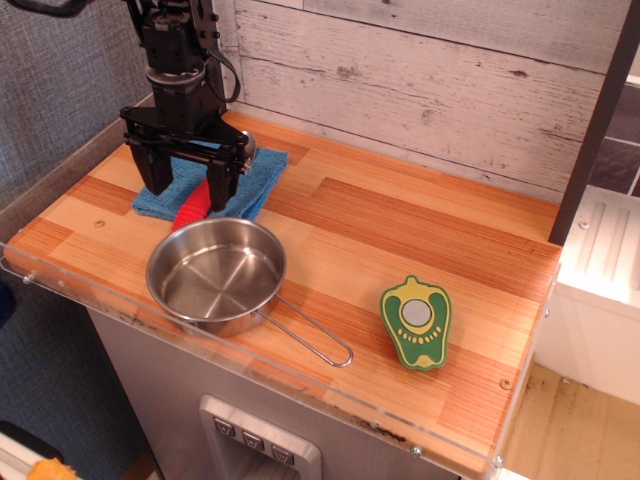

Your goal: Pick up the red spoon and place it on the right of the blue cloth behind the green bell pepper

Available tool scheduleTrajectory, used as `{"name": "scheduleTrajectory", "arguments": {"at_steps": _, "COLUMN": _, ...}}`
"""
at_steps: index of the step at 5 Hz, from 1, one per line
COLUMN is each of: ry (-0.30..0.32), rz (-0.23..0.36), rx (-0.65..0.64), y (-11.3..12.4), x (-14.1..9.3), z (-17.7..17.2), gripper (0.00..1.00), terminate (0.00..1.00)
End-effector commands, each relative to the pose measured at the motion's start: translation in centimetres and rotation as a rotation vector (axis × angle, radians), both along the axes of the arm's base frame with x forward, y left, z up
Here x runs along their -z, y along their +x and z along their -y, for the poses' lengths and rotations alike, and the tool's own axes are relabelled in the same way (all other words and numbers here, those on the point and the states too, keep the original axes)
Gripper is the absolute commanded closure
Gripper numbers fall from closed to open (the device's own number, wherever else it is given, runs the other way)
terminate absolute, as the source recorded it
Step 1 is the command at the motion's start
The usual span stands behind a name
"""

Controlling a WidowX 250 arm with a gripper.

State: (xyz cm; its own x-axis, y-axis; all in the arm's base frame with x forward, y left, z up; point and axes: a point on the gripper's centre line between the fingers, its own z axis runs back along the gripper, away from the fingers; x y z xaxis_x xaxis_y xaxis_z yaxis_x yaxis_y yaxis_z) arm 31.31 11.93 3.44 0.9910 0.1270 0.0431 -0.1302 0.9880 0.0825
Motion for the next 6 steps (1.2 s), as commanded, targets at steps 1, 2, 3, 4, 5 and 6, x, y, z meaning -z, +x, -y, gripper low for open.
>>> {"name": "scheduleTrajectory", "arguments": {"at_steps": 1, "ry": 0.037, "rz": 0.025, "rx": -0.002, "y": 0.9, "x": -0.4, "z": -1.4, "gripper": 0.00, "terminate": 0.00}}
{"name": "scheduleTrajectory", "arguments": {"at_steps": 2, "ry": 0.041, "rz": 0.025, "rx": -0.005, "y": 1.1, "x": -0.2, "z": -1.9, "gripper": 0.00, "terminate": 0.00}}
{"name": "scheduleTrajectory", "arguments": {"at_steps": 3, "ry": 0.039, "rz": 0.024, "rx": -0.008, "y": 1.1, "x": 0.1, "z": -1.9, "gripper": 0.00, "terminate": 0.00}}
{"name": "scheduleTrajectory", "arguments": {"at_steps": 4, "ry": 0.038, "rz": 0.018, "rx": -0.004, "y": 1.1, "x": 0.3, "z": -1.7, "gripper": 0.00, "terminate": 0.00}}
{"name": "scheduleTrajectory", "arguments": {"at_steps": 5, "ry": 0.039, "rz": 0.017, "rx": 0.001, "y": 1.1, "x": 0.5, "z": -1.4, "gripper": 0.00, "terminate": 0.00}}
{"name": "scheduleTrajectory", "arguments": {"at_steps": 6, "ry": 0.039, "rz": 0.014, "rx": 0.006, "y": 1.1, "x": 0.7, "z": -1.2, "gripper": 1.00, "terminate": 0.00}}
